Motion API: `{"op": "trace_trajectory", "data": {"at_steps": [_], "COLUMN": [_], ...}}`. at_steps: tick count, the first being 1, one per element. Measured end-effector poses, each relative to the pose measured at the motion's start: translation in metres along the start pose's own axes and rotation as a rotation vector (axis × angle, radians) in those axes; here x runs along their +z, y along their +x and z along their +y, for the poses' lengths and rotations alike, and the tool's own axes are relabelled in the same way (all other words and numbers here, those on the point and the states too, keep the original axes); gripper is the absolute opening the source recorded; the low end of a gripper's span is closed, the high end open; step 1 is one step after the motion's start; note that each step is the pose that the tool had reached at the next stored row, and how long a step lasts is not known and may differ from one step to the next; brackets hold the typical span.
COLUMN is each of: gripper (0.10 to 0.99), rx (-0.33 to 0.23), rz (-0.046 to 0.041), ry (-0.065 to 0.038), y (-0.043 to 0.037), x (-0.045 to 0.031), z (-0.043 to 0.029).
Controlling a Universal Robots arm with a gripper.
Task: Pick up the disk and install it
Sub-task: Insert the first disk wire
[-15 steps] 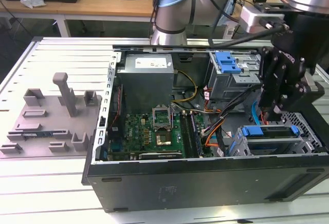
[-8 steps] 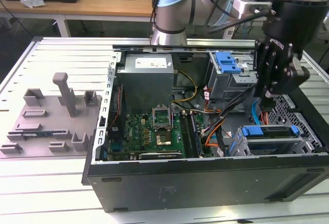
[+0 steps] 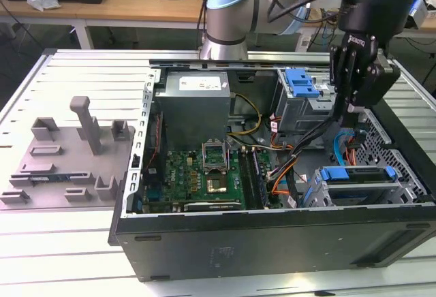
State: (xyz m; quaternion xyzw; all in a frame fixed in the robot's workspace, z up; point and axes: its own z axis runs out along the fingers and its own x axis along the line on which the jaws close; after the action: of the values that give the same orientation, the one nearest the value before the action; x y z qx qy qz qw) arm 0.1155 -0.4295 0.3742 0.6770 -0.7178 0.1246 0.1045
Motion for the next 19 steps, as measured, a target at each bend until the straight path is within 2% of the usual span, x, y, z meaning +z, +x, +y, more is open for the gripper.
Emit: {"op": "trace_trajectory", "data": {"at_steps": [1,2,3,4,5,10,12,14,15,16,19], "gripper": [0.353,0.353,0.353,0.353,0.353,0.353,0.353,0.353,0.353,0.353,0.353], "rx": [0.0,-0.001,-0.002,-0.002,-0.001,-0.002,-0.002,-0.002,0.0,0.002,0.008], "rz": [0.0207,0.061,0.0854,0.0922,0.0929,0.0994,0.1046,0.1128,0.1249,0.1458,0.1738], "ry": [0.001,0.004,0.005,0.006,0.006,0.006,0.007,0.007,0.007,0.007,0.006], "y": [-0.0021,-0.0072,-0.0137,-0.0198,-0.023,-0.0409,-0.0463,-0.0479,-0.0489,-0.0505,-0.0519], "x": [-0.0007,-0.0025,-0.0045,-0.0065,-0.0075,-0.0128,-0.0136,-0.0129,-0.0126,-0.0122,-0.0112], "z": [-0.0001,-0.0006,-0.002,-0.0041,-0.0062,-0.0254,-0.0398,-0.0485,-0.0523,-0.0556,-0.0559]}}
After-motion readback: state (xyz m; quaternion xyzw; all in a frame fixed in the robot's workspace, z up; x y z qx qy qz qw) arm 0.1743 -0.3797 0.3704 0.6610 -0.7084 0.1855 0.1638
